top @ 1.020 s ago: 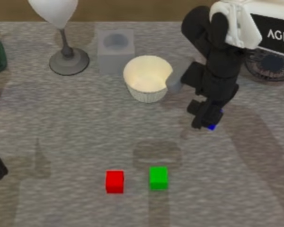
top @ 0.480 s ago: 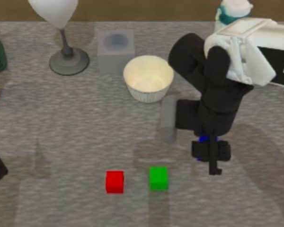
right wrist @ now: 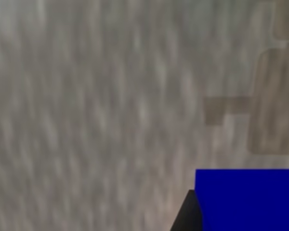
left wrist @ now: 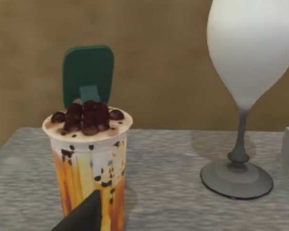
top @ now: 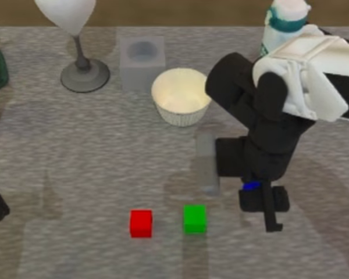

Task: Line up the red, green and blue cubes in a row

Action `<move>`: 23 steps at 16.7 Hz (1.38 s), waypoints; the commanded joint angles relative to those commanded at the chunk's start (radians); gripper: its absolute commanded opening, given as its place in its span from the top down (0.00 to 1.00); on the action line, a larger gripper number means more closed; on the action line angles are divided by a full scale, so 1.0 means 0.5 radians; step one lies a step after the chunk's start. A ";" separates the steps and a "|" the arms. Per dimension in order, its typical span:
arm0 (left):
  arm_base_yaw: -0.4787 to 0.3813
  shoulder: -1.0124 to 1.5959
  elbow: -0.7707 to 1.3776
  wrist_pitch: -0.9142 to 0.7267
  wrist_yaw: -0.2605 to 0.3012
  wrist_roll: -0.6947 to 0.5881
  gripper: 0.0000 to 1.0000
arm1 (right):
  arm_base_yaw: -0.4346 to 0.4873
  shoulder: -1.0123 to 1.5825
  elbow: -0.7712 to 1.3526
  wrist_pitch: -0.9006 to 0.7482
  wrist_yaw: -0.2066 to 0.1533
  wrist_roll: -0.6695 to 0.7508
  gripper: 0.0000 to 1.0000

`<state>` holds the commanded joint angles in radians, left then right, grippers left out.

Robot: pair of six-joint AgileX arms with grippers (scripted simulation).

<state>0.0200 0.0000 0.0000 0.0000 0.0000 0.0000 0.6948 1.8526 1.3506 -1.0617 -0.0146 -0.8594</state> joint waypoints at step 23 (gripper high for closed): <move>0.000 0.000 0.000 0.000 0.000 0.000 0.00 | 0.012 0.186 -0.332 0.526 0.001 0.000 0.25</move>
<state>0.0200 0.0000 0.0000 0.0000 0.0000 0.0000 0.7010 1.9457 1.1844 -0.7986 -0.0140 -0.8597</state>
